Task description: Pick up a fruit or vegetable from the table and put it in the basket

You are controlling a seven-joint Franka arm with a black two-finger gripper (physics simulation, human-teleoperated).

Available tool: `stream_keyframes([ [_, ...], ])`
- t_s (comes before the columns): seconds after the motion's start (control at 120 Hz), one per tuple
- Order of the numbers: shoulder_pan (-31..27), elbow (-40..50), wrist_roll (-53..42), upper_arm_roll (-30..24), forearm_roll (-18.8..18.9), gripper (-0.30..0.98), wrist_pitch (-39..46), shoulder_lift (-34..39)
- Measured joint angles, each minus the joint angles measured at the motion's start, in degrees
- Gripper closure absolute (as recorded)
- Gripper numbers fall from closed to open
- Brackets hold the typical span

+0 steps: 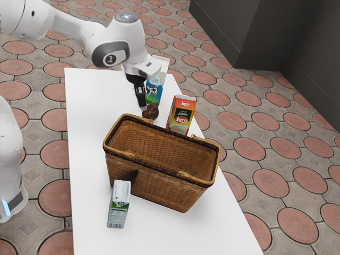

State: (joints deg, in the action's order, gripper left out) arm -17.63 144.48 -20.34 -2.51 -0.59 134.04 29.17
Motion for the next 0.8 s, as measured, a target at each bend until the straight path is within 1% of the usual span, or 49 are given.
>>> stream_keyframes([
  [0.117,0.2,0.1,1.4,0.3,-2.9,0.04,7.1,-2.0],
  [0.267,0.2,0.9,2.9,0.3,-4.8,0.04,11.6,-5.0],
  [0.567,0.3,3.1,5.0,1.6,-5.7,0.04,14.9,-6.6],
  [0.8,1.0,3.0,6.1,1.9,-8.2,0.05,16.2,-8.5],
])
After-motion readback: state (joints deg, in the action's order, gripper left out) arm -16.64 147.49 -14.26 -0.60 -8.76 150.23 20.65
